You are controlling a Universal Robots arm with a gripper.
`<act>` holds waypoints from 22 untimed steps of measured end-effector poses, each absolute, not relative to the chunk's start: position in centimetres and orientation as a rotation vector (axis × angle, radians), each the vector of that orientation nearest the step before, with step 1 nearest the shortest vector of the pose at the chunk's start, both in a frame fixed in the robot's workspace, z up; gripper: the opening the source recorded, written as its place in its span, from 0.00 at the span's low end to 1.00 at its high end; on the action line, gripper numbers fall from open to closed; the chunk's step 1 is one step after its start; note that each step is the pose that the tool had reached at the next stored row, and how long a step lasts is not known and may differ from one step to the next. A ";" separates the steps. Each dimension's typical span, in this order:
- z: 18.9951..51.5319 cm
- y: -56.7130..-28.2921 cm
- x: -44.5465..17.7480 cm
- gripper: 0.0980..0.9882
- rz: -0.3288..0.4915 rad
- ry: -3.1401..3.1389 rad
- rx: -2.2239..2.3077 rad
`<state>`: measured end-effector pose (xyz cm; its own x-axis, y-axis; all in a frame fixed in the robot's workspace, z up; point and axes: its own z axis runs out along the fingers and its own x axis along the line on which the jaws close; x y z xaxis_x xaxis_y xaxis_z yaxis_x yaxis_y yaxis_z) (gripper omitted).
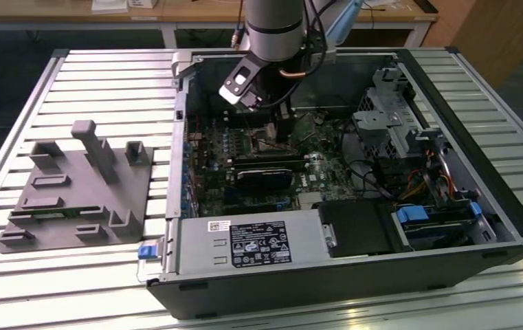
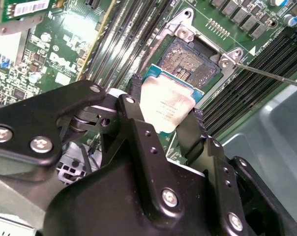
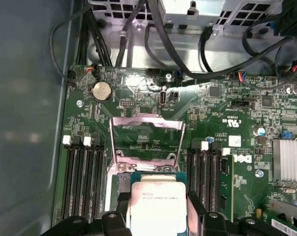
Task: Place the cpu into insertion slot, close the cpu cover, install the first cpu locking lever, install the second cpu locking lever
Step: 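Place the cpu into insertion slot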
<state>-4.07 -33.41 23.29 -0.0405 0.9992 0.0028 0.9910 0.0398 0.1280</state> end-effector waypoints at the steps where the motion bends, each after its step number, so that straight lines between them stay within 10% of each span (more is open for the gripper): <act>1: 23.2 -33.3 -4.1 0.49 0.143 2.200 2.113; 22: 21.1 -32.5 -4.9 0.49 0.136 2.183 2.126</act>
